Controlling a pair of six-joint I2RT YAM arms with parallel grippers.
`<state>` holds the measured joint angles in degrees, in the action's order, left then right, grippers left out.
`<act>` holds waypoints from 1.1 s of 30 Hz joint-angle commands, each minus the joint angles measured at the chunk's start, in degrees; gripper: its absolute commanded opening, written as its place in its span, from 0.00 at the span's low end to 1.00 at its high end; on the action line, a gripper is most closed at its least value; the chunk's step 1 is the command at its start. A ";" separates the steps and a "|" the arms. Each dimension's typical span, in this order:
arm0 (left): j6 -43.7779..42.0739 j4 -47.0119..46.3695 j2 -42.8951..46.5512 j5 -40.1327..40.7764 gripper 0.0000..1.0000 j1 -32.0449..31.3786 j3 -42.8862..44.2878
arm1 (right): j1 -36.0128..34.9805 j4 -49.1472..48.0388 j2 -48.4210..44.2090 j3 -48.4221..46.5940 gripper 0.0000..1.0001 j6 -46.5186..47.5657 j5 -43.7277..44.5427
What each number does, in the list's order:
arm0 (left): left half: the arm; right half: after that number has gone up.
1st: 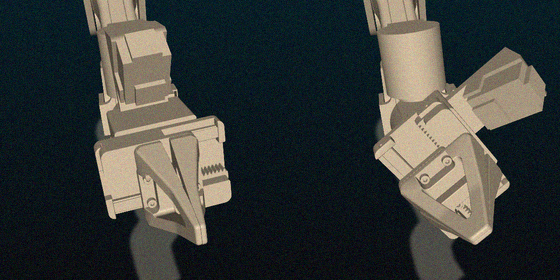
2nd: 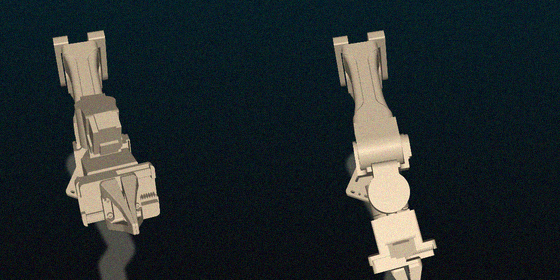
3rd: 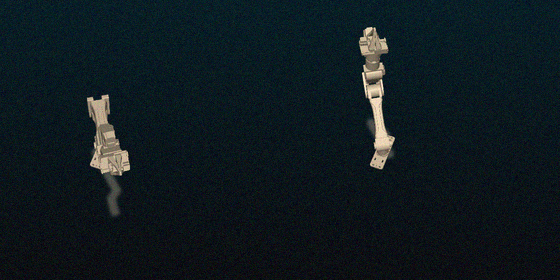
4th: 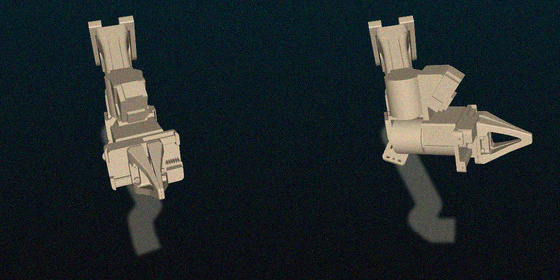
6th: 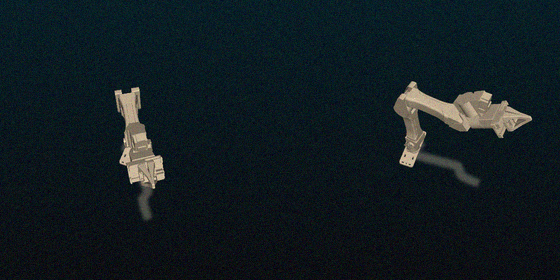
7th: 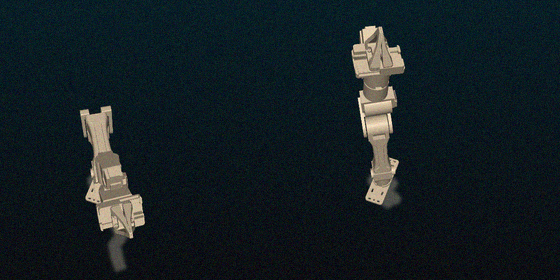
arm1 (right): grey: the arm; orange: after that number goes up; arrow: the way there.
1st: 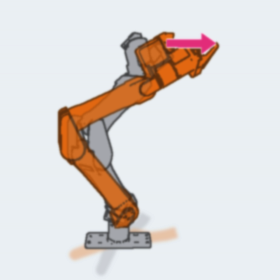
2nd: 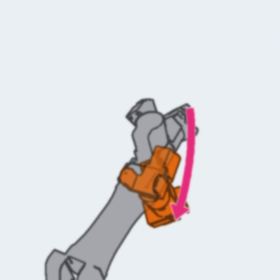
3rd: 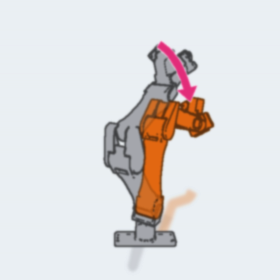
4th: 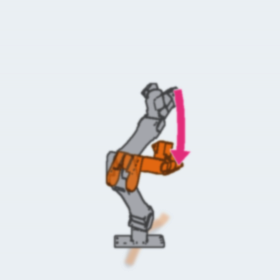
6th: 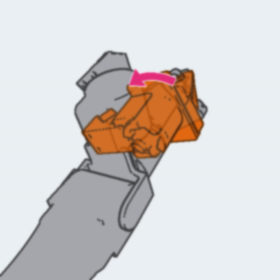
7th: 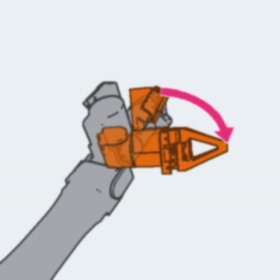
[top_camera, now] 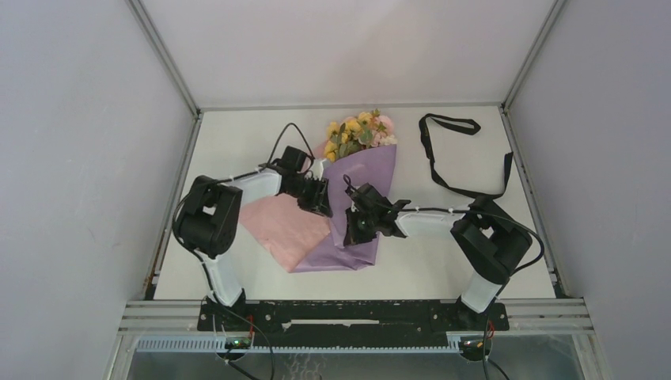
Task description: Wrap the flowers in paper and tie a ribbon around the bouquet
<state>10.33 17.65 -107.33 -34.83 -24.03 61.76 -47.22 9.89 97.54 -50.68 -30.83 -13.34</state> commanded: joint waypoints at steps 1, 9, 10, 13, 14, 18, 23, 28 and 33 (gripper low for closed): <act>-12.00 16.75 9.47 7.12 0.52 5.67 7.70 | -0.14 -1.45 0.96 4.48 0.00 -2.46 2.21; -19.49 27.94 16.92 19.15 0.99 30.52 1.93 | -2.88 -4.50 0.75 5.39 0.00 -2.44 4.53; -20.53 28.28 16.07 19.71 1.00 32.84 1.32 | -3.04 -4.69 0.73 5.41 0.00 -2.36 4.56; -22.36 28.45 12.52 21.94 1.00 35.02 -0.23 | -3.71 -4.88 0.94 5.41 0.00 -1.39 4.68; -22.39 28.21 11.46 21.18 1.00 35.04 -0.67 | -3.83 -4.88 1.03 5.41 0.00 -1.22 4.87; -21.99 27.77 6.27 16.85 1.00 33.76 -0.02 | -3.84 -4.90 1.06 5.41 0.00 -0.66 4.96; -20.89 28.00 1.35 15.41 0.98 28.45 1.43 | -3.84 -4.85 0.71 5.41 0.00 -0.46 5.72; -22.97 31.13 1.72 7.49 0.91 27.20 4.22 | -3.81 -5.21 0.94 5.41 0.00 -0.71 5.64; -22.38 32.65 1.73 1.27 0.84 21.12 6.05 | -3.47 -4.83 1.04 5.41 0.00 -0.90 5.62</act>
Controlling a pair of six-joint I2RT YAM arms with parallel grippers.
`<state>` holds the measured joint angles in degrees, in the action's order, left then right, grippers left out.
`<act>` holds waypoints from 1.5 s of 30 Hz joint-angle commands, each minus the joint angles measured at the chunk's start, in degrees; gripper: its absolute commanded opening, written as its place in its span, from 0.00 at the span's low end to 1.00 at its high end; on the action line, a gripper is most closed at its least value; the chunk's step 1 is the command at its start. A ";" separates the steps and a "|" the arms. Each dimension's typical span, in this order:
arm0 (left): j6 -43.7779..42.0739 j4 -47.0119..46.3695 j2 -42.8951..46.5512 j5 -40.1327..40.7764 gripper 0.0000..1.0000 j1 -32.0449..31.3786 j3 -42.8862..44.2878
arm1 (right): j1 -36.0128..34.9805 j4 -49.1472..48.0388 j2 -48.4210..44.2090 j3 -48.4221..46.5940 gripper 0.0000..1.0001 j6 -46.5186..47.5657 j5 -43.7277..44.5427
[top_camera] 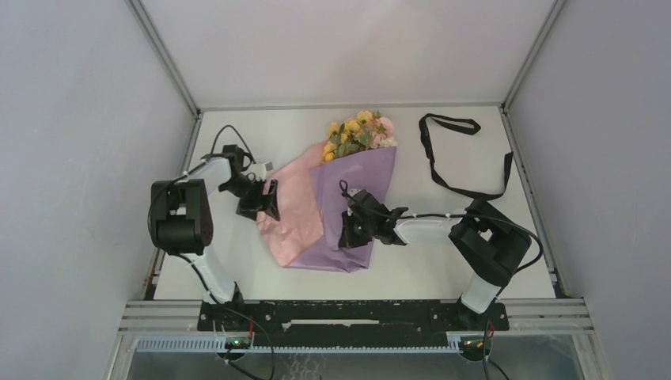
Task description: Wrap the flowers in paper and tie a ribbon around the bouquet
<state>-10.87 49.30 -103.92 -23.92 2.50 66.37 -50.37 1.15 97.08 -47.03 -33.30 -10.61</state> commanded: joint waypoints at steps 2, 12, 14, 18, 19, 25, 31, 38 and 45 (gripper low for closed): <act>-0.54 1.21 -1.24 -11.83 0.75 -7.16 1.69 | -0.34 4.28 1.40 1.81 0.00 1.58 3.14; -0.21 3.02 8.20 -15.34 0.06 -7.68 2.09 | 0.30 3.25 2.57 1.81 0.00 1.24 2.38; -1.69 3.98 11.76 -16.02 0.08 -7.70 1.98 | 0.28 2.93 2.68 2.05 0.00 1.16 2.35; -2.00 1.74 16.91 -17.41 0.09 -7.73 0.47 | 0.64 2.41 3.02 2.66 0.00 0.96 1.94; -1.77 1.44 17.14 -16.87 0.09 -7.74 0.28 | 0.63 2.45 3.03 2.64 0.00 0.96 1.91; 7.96 -0.94 17.07 -8.08 0.29 5.90 -2.72 | 0.32 2.36 2.61 2.68 0.00 0.46 2.65; 11.52 -15.31 17.03 8.80 0.91 14.29 -7.17 | 0.34 1.79 3.32 2.64 0.00 0.12 2.03; 12.93 -14.67 3.84 6.16 0.97 14.43 -2.46 | 0.23 2.84 2.94 2.65 0.00 0.69 3.40; 14.96 -14.04 -3.76 -8.09 0.91 12.62 -0.23 | 0.64 3.13 3.20 2.64 0.00 1.29 3.51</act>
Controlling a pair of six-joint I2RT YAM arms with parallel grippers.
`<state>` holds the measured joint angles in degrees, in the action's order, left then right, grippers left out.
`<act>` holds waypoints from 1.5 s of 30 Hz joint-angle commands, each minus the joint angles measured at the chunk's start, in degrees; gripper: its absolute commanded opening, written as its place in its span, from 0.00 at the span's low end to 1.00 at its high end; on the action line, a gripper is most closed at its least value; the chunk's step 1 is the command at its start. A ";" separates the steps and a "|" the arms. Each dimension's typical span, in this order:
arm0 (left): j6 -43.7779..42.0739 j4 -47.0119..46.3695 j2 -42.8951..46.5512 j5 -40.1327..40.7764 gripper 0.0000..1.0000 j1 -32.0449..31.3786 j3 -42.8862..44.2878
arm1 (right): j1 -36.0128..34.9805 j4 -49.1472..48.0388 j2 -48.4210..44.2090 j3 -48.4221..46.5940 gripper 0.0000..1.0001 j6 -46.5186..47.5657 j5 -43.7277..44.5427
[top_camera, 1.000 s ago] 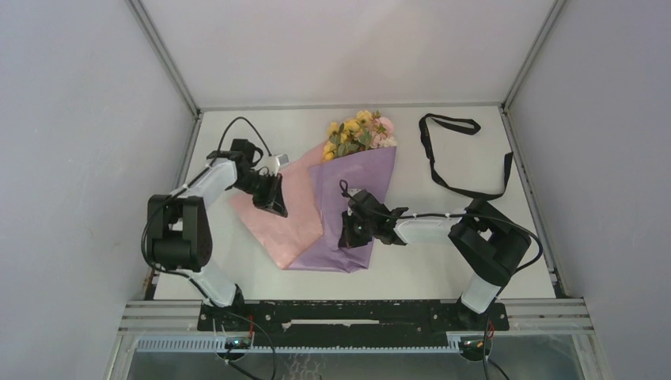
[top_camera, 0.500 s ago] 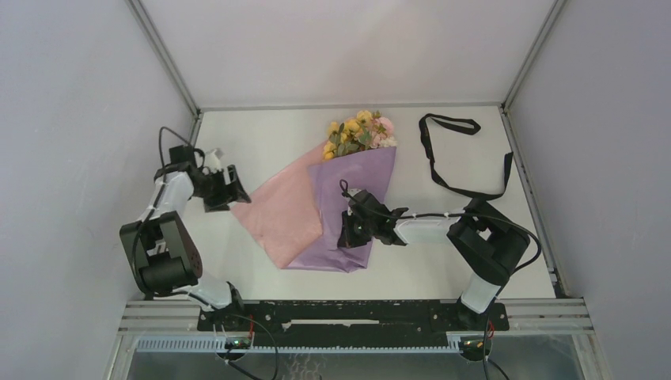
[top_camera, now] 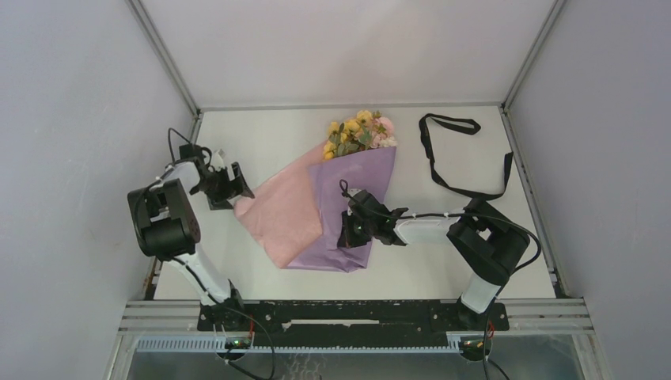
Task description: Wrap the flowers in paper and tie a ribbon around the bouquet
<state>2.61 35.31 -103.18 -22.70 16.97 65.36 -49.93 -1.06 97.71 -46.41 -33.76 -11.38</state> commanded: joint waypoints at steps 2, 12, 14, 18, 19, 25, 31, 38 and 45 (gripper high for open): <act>1.88 0.09 -5.29 -12.58 0.90 -2.18 1.68 | 0.37 5.37 2.57 2.03 0.00 1.88 4.26; 1.33 -2.70 -0.68 -20.53 0.77 -3.09 -2.24 | 1.08 5.29 2.83 2.07 0.00 1.81 4.00; 0.21 -2.32 0.63 -20.65 0.73 -3.99 -3.36 | 1.15 5.42 2.97 2.03 0.00 1.74 3.99; -1.97 0.04 1.19 -19.62 0.38 -4.97 -3.23 | 1.20 4.74 3.61 2.03 0.00 1.55 3.12; -2.38 0.76 1.22 -19.63 0.28 -5.10 -2.88 | 1.19 4.49 3.81 2.03 0.00 1.43 2.85; -5.49 5.61 6.55 -22.13 0.00 -6.83 -1.02 | 1.42 4.79 5.13 2.08 0.00 1.00 2.89; -7.09 10.37 15.49 -24.42 0.00 -16.09 1.30 | 1.82 2.92 5.70 3.38 0.00 0.24 1.42; 2.42 5.71 13.17 -25.93 0.00 -30.93 10.11 | 0.36 1.60 4.92 4.40 0.00 0.43 2.80; 11.19 -1.55 0.19 -19.74 0.00 -38.72 22.58 | -1.05 -8.44 -0.20 9.09 0.00 -1.76 3.60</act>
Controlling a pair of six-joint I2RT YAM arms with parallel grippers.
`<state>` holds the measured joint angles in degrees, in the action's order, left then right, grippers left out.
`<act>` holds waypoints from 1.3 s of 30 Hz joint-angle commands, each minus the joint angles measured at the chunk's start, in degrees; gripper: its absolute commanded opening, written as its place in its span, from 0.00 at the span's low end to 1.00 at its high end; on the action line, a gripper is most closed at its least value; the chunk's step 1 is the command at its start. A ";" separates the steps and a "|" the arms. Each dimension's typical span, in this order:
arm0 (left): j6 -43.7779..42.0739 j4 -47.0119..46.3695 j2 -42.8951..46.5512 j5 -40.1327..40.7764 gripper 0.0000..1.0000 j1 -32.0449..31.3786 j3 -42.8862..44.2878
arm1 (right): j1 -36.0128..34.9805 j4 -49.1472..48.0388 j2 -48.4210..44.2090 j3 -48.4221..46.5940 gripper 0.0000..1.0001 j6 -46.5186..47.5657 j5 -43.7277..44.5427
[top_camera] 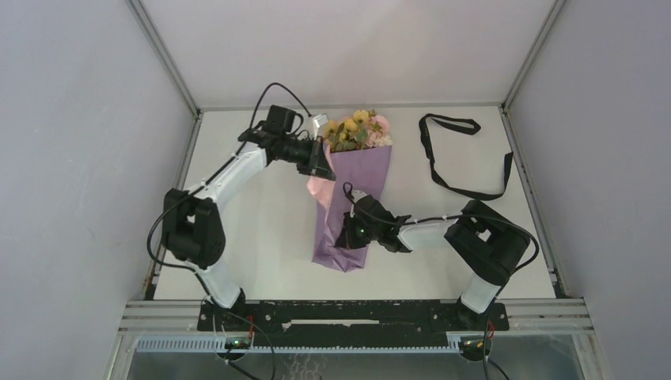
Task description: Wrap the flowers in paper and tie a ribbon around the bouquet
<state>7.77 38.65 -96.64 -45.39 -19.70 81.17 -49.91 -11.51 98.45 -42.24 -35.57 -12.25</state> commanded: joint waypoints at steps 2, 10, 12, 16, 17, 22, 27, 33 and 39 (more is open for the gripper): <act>7.02 -5.88 -10.65 4.29 0.00 -2.41 9.30 | -1.47 1.27 -1.94 5.06 0.00 0.28 5.02; 5.24 -7.00 -22.08 11.09 0.00 -6.47 16.96 | -2.60 0.35 -5.98 5.85 0.00 0.42 5.21; 4.89 -7.36 -23.56 12.28 0.00 -6.64 17.32 | -3.25 0.87 -8.32 6.23 0.00 0.37 6.51; 2.54 -7.44 -25.65 15.45 0.00 -7.62 16.81 | -3.65 1.34 -11.36 6.26 0.00 -0.10 7.06; 1.85 -7.44 -26.15 16.13 0.00 -8.04 16.64 | -3.66 1.25 -11.84 6.21 0.00 -0.23 6.73; -0.28 -7.31 -28.29 19.37 0.00 -9.60 15.80 | -0.79 7.76 -16.52 6.29 0.00 -2.65 6.17; -0.55 -7.66 -28.75 19.87 0.00 -9.74 14.72 | 9.44 19.24 -25.73 9.28 0.05 -3.24 3.22; -0.42 -8.51 -26.52 19.53 0.00 -10.41 13.82 | 27.18 14.82 -23.43 11.93 0.20 0.88 -8.33; 0.48 -8.57 -22.25 18.41 0.00 -11.78 14.00 | 31.08 5.25 -12.31 8.31 0.35 1.78 -15.38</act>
<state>8.97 31.77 -124.79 -27.07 -30.04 95.26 -19.55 0.97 80.93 -30.74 -35.68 -20.47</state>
